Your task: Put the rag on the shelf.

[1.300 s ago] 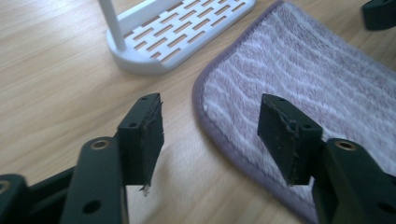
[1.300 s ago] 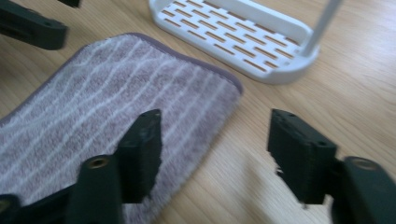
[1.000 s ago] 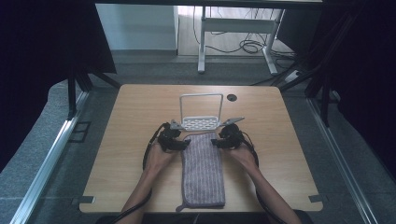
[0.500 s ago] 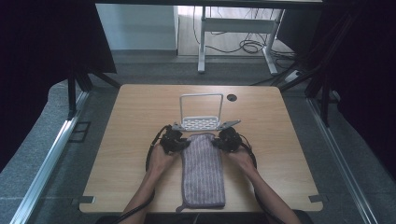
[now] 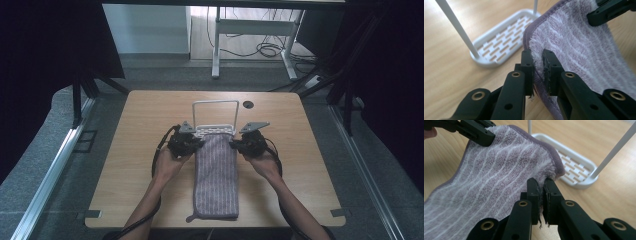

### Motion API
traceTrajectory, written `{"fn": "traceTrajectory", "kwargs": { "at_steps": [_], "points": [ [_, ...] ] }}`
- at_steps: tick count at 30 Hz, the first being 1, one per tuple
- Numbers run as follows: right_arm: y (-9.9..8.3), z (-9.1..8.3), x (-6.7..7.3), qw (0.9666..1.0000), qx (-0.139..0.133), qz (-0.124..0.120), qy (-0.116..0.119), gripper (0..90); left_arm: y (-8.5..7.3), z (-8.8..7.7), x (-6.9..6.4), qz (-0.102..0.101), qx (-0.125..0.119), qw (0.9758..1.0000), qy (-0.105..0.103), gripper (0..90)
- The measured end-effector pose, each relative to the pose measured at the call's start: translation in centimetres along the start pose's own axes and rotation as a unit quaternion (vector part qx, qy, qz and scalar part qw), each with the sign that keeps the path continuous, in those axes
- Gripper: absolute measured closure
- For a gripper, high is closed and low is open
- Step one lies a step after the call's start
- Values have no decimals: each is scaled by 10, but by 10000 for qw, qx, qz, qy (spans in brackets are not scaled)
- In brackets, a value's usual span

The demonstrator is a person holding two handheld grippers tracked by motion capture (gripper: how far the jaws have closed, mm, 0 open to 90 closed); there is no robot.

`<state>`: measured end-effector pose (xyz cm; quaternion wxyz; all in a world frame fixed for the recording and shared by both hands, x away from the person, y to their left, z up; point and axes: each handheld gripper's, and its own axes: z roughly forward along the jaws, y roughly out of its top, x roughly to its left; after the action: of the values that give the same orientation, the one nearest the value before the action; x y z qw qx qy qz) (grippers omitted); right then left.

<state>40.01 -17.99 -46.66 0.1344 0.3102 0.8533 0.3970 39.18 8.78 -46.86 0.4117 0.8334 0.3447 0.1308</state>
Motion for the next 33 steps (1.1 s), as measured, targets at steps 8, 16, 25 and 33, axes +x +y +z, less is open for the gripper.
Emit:
{"fn": "traceTrajectory", "kwargs": {
  "at_steps": [8, 16, 25, 33],
  "points": [
    [23, -30, -2, 9993, -323, -153, -69, 845, 31, -28, -5, 322, -266, 9991, 82, 800],
    [51, -61, -8, 9971, -685, -285, -195, 844, 65, -55, -6, 532, -623, 9965, 168, 798],
    [86, -84, -17, 9933, -991, -449, -396, 844, 99, -77, -4, 870, -839, 9917, 442, 795],
    [118, -94, -22, 9896, -1158, -630, -579, 844, 129, -91, 5, 1010, -945, 9877, 732, 795]
  ]
}}
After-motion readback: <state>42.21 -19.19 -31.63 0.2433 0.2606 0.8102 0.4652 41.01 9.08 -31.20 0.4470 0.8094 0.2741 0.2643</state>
